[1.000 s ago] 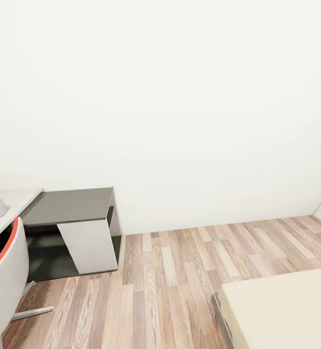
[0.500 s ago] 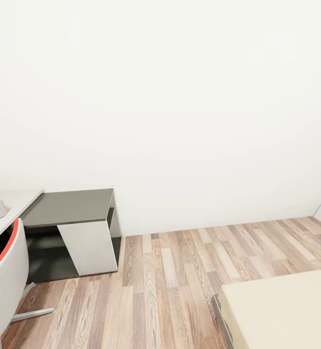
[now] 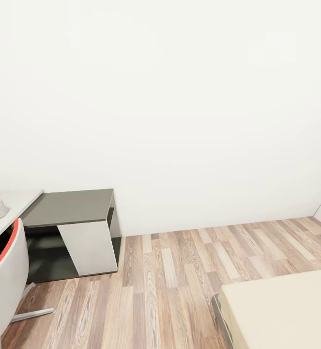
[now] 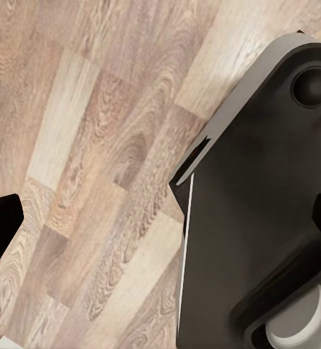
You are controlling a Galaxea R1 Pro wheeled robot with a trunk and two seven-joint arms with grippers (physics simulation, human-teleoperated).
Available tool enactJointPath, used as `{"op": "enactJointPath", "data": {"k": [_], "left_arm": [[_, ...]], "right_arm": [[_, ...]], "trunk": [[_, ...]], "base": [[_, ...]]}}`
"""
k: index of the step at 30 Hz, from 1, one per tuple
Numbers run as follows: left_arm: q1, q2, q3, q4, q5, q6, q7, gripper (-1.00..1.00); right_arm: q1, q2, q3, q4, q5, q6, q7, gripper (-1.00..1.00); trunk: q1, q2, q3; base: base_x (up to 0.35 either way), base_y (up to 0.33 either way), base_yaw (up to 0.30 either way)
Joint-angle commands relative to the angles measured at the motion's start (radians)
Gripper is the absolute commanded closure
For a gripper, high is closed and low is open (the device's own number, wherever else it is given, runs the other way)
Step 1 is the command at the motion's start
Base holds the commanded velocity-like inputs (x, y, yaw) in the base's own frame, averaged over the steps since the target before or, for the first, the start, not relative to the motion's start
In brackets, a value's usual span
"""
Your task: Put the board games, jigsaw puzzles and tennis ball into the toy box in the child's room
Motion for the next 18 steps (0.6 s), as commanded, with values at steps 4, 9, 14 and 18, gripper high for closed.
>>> {"op": "enactJointPath", "data": {"k": [4, 9, 14, 18], "left_arm": [[0.001, 0.0, -0.009, -0.003, 0.008, -0.001, 0.006, -1.0], [0.001, 0.0, -0.009, -0.003, 0.008, -0.001, 0.006, -1.0], [0.001, 0.0, -0.009, -0.003, 0.008, -0.001, 0.006, -1.0], [0.001, 0.0, -0.009, -0.003, 0.008, -0.001, 0.006, -1.0]], "right_arm": [[0.0, -0.001, 0.009, 0.0, -0.009, -0.003, -0.002, -1.0], [-0.001, -0.001, 0.009, 0.0, -0.009, -0.003, -0.002, -1.0], [-0.003, -0.002, 0.009, 0.0, -0.009, -0.003, -0.002, -1.0], [-0.004, -0.002, 0.009, 0.0, -0.009, -0.004, -0.002, -1.0]], "trunk": [[0.001, -0.002, -0.002], [0.001, -0.002, -0.002], [0.001, -0.002, -0.002], [0.001, -0.002, -0.002]], "base": [[0.0, 0.0, 0.0], [0.0, 0.0, 0.0], [0.0, 0.0, 0.0], [0.0, 0.0, 0.0]]}}
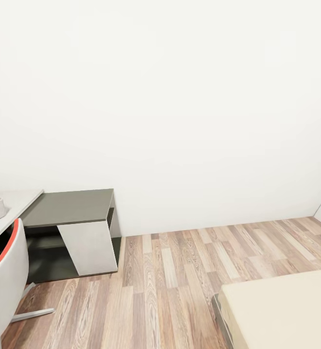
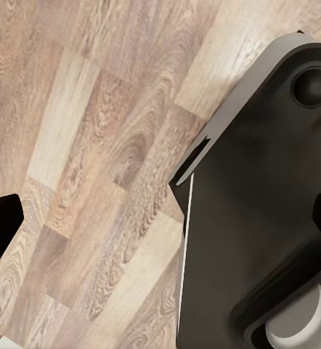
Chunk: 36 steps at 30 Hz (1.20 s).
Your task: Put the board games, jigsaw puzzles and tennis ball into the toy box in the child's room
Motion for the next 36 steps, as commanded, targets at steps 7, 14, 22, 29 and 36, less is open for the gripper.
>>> {"op": "enactJointPath", "data": {"k": [7, 14, 22, 29, 36], "left_arm": [[0.001, 0.0, -0.009, -0.003, 0.008, -0.001, 0.006, -1.0], [0.001, 0.0, -0.009, -0.003, 0.008, -0.001, 0.006, -1.0], [0.001, 0.0, -0.009, -0.003, 0.008, -0.001, 0.006, -1.0], [0.001, 0.0, -0.009, -0.003, 0.008, -0.001, 0.006, -1.0], [0.001, 0.0, -0.009, -0.003, 0.008, -0.001, 0.006, -1.0]], "right_arm": [[-0.002, 0.002, 0.008, -0.002, -0.012, -0.003, -0.002, -1.0], [-0.004, 0.009, 0.007, -0.003, -0.013, -0.003, -0.001, -1.0], [-0.004, 0.015, 0.005, -0.003, -0.015, -0.004, -0.001, -1.0], [-0.004, 0.018, 0.005, -0.003, -0.017, -0.004, -0.001, -1.0], [-0.004, 0.019, 0.005, -0.003, -0.017, -0.004, -0.001, -1.0]], "trunk": [[0.001, -0.002, -0.002], [0.001, -0.002, -0.002], [0.001, -0.002, -0.002], [0.001, -0.002, -0.002], [0.001, -0.002, -0.002]], "base": [[0.0, 0.0, 0.0], [0.0, 0.0, 0.0], [0.0, 0.0, 0.0], [0.0, 0.0, 0.0], [0.0, 0.0, 0.0]]}}
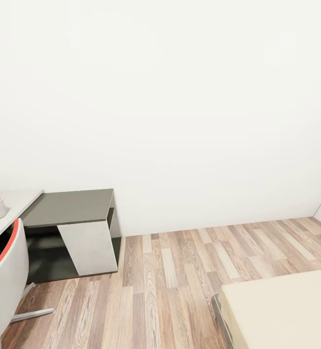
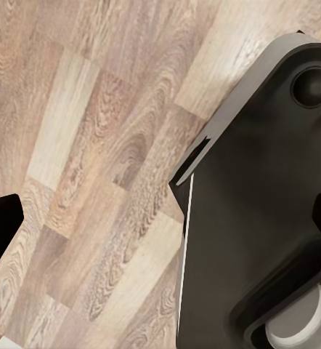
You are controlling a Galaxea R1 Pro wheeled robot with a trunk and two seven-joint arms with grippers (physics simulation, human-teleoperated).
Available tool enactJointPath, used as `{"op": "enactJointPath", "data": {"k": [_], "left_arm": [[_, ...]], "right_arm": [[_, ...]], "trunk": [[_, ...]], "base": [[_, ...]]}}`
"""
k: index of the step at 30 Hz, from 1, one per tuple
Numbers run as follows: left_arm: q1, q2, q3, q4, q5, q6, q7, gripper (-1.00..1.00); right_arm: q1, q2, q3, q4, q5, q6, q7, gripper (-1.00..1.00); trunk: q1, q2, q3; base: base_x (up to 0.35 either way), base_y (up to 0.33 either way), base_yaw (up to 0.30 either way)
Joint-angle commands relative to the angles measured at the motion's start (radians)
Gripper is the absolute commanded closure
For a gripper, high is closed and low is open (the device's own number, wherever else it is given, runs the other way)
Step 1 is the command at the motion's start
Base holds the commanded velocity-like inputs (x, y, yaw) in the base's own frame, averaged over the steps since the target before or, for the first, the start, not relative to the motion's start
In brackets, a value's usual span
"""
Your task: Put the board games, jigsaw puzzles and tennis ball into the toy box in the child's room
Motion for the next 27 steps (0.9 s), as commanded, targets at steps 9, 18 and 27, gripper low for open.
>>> {"op": "enactJointPath", "data": {"k": [9, 18, 27], "left_arm": [[0.001, 0.0, -0.009, -0.003, 0.008, -0.001, 0.006, -1.0], [0.001, 0.0, -0.009, -0.003, 0.008, -0.001, 0.006, -1.0], [0.001, 0.0, -0.009, -0.003, 0.008, -0.001, 0.006, -1.0]], "right_arm": [[-0.001, 0.0, 0.008, 0.0, -0.01, -0.002, -0.002, -1.0], [-0.001, 0.0, 0.008, 0.0, -0.01, -0.002, -0.002, -1.0], [-0.001, 0.0, 0.008, 0.0, -0.01, -0.002, -0.002, -1.0]], "trunk": [[0.001, -0.002, -0.002], [0.001, -0.002, -0.002], [0.001, -0.002, -0.002]], "base": [[0.0, 0.0, 0.0], [0.0, 0.0, 0.0], [0.0, 0.0, 0.0]]}}
